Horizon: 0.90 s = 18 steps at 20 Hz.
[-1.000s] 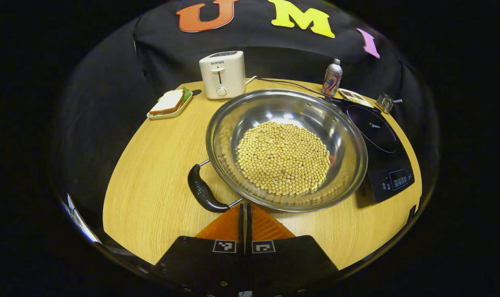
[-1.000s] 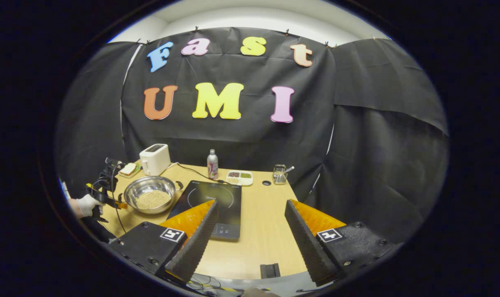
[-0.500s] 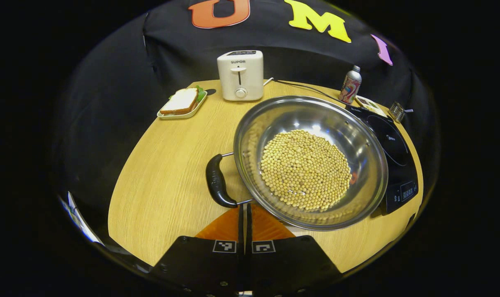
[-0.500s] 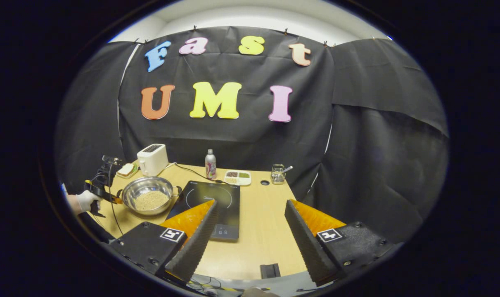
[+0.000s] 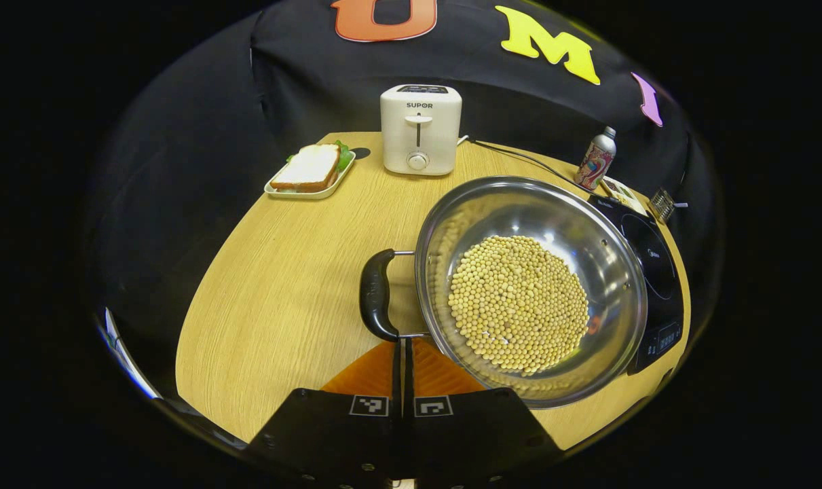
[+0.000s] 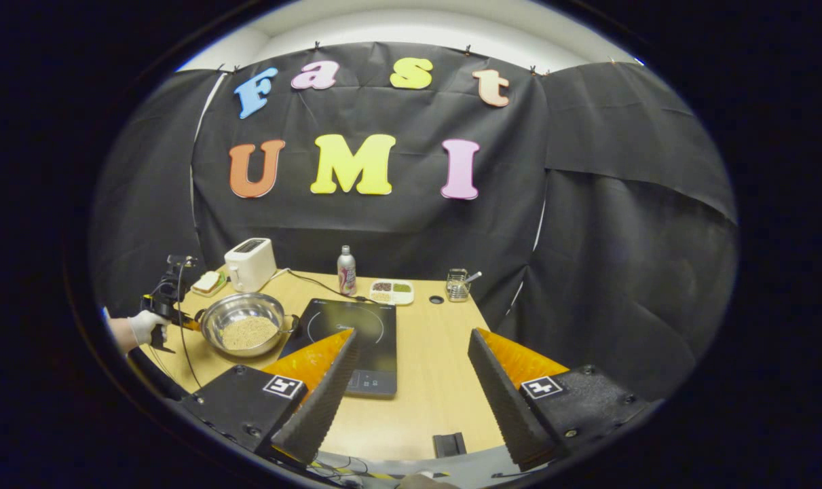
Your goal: First push the handle of the pot to place it horizontally, then grasp the pot with both hands and set it on the induction cooktop.
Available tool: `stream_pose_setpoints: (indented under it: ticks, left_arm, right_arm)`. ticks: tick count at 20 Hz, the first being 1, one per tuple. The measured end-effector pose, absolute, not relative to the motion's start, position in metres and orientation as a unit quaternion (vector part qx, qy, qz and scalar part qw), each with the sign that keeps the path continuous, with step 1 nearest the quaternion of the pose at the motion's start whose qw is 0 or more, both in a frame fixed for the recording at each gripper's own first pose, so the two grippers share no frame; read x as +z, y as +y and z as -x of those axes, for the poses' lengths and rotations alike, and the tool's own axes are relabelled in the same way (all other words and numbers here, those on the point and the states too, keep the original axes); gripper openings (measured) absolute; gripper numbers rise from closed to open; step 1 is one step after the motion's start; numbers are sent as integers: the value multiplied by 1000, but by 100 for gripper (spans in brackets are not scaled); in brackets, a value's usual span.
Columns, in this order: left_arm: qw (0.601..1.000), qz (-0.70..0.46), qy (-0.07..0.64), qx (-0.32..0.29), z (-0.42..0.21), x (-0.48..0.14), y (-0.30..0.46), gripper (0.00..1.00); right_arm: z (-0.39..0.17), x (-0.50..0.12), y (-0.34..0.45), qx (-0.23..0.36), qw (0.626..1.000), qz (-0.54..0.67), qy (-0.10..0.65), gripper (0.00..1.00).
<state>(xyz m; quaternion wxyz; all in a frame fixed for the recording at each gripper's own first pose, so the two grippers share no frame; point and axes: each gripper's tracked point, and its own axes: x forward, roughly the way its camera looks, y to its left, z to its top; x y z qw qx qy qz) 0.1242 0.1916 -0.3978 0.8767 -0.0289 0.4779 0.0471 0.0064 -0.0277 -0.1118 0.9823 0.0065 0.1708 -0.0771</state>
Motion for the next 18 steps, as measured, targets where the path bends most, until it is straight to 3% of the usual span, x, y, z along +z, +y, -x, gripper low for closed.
stream_pose_setpoints:
  ticks: [11, 12, 13, 18]
  left_arm:
    - [873, 34, 485, 47, -154, -404, 210, 0]
    - [873, 35, 485, 48, -156, -405, 211, 10]
    - [873, 36, 484, 48, -159, -406, 213, 0]
    - [876, 33, 478, 55, -148, -400, 216, 0]
  right_arm:
    - [-2, -116, -27, -78, 979, 3, 188, 100]
    - [-2, -116, -26, -78, 979, 6, 188, 100]
    - [-1, -116, -26, -78, 979, 6, 188, 100]
    - [-2, -116, -21, -68, 980, -1, 185, 100]
